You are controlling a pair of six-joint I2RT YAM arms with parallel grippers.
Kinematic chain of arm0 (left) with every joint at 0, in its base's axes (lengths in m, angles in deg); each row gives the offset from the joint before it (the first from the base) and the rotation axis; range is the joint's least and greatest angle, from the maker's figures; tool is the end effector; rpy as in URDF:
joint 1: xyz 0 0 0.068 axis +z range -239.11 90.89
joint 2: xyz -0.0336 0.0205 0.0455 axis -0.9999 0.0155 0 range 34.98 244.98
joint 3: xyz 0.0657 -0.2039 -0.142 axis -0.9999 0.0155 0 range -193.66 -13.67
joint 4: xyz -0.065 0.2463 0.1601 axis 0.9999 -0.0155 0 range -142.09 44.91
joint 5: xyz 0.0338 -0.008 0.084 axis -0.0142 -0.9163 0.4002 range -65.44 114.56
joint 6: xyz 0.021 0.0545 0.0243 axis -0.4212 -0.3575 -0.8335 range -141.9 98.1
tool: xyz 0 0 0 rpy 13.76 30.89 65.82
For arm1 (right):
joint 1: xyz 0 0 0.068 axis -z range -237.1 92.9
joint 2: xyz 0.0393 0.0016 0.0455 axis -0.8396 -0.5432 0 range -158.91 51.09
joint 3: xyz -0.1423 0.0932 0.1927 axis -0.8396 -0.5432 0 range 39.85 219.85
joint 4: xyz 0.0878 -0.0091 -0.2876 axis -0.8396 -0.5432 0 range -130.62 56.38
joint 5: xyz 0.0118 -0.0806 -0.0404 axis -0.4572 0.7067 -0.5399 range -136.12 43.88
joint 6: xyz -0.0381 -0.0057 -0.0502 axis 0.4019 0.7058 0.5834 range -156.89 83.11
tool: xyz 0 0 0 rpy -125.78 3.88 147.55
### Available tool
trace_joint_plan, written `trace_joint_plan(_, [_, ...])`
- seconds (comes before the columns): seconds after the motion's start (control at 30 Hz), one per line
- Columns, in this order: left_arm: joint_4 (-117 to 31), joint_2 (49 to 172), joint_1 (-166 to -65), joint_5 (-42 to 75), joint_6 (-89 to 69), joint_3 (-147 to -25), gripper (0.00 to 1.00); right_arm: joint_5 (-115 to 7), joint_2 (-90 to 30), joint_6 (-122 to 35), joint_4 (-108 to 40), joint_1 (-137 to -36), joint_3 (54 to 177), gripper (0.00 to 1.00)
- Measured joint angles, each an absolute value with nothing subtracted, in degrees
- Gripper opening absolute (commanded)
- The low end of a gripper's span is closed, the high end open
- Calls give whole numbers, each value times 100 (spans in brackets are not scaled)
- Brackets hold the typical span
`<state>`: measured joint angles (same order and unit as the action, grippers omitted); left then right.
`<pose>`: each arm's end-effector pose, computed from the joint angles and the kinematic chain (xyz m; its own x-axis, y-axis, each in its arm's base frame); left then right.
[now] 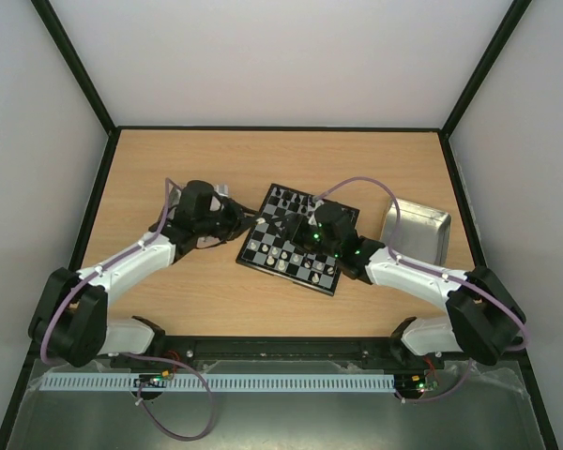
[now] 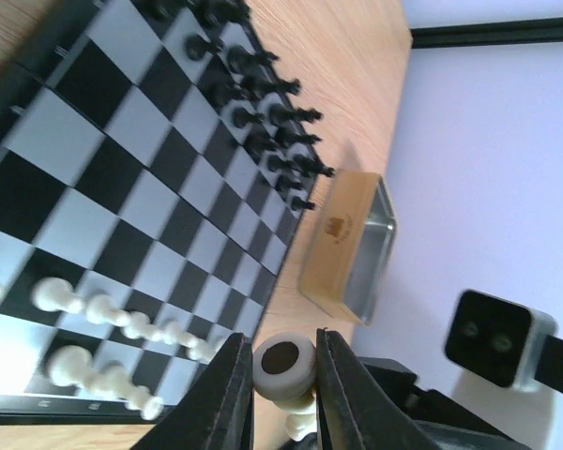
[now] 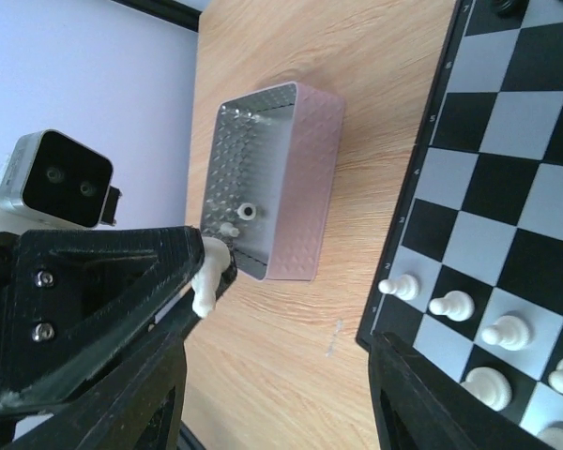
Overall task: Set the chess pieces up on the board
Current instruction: Place the chess piece on the chessboard.
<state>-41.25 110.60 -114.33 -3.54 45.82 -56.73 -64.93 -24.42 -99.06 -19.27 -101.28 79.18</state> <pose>0.2932 -0.1634 0.1935 -0.8584 -0.4981 -0.1231 -0.1180 0.4252 -0.8974 0.2304 0.2455 0.1879 -0.8977 0.2949 -0.3273 -0.1723 0.4487 0.8769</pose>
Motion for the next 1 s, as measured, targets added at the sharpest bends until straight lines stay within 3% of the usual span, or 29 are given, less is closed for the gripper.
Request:
trace_joint_plan(0.43, [-3507, 11090, -11935, -518, 5255, -5669, 15, -6644, -2475, -10341, -1483, -10128, 7914, 35])
trace_joint_plan(0.73, [-3507, 11106, -11970, -535, 5338, -5669, 16, -6705, -2505, -10448, -1326, -10128, 7916, 3])
trace_joint_plan(0.8, [-3505, 11117, -11970, -542, 5356, -5669, 20, -6699, -2505, -10479, -1295, -10128, 7916, 2])
trace_joint_plan(1.0, [-3524, 11128, -11988, -529, 5295, -5680, 51, -6642, -2503, -10411, -1442, -10128, 7923, 2])
